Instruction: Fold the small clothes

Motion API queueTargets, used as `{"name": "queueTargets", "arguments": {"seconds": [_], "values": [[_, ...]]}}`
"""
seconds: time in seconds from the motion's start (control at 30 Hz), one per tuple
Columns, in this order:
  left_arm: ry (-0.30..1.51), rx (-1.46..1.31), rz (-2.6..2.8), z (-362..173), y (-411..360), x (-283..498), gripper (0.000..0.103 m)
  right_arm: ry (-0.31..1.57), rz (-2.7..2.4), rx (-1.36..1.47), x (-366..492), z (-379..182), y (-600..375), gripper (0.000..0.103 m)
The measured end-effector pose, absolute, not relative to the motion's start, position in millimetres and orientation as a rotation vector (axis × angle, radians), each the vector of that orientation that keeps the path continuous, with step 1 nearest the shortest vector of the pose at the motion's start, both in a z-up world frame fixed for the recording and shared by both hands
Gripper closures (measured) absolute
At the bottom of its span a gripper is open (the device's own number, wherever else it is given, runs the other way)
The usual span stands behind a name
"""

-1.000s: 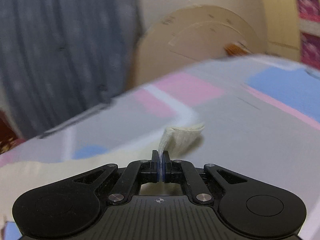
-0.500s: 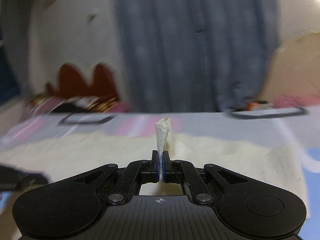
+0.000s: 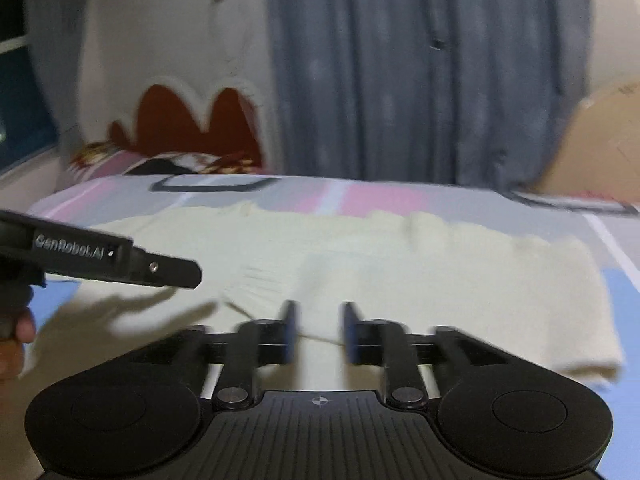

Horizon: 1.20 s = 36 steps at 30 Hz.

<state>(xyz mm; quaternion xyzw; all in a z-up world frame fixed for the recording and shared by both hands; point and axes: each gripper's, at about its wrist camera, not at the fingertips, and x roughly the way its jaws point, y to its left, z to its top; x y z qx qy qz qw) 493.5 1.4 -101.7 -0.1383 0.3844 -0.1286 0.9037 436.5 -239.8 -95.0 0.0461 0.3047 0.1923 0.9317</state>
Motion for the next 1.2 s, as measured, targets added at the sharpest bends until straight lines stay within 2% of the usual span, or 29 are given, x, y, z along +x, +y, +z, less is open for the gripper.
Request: {"name": "queueTargets", "arguments": {"seconds": [0.1, 0.13, 0.33, 0.57, 0.87, 1.1, 1.2], "values": [[0.844, -0.295, -0.272, -115.1, -12.9, 509.8, 0.086, 0.669, 0.350, 0.144, 443.9, -95.5, -254.2, 0.095], [0.840, -0.288, -0.282, -116.4, -15.6, 513.4, 0.100, 0.684, 0.337, 0.143, 444.6, -92.9, -256.3, 0.095], [0.715, -0.236, -0.236, -86.6, 19.3, 498.5, 0.100, 0.690, 0.307, 0.162, 439.4, -94.3, -269.3, 0.095], [0.746, -0.251, -0.075, -99.6, 102.0, 478.2, 0.100, 0.677, 0.283, 0.202, 438.4, -97.3, -275.6, 0.095], [0.703, -0.257, -0.063, -96.8, 111.0, 466.5, 0.100, 0.668, 0.164, 0.219, 437.6, -94.6, -290.8, 0.096], [0.742, -0.224, -0.068, -104.9, 111.6, 470.7, 0.100, 0.667, 0.156, 0.198, 436.1, -94.9, -290.0, 0.096], [0.760, -0.213, -0.081, -105.5, 115.3, 466.4, 0.092, 0.681, 0.180, 0.192, 433.1, -92.9, -290.2, 0.095]]}}
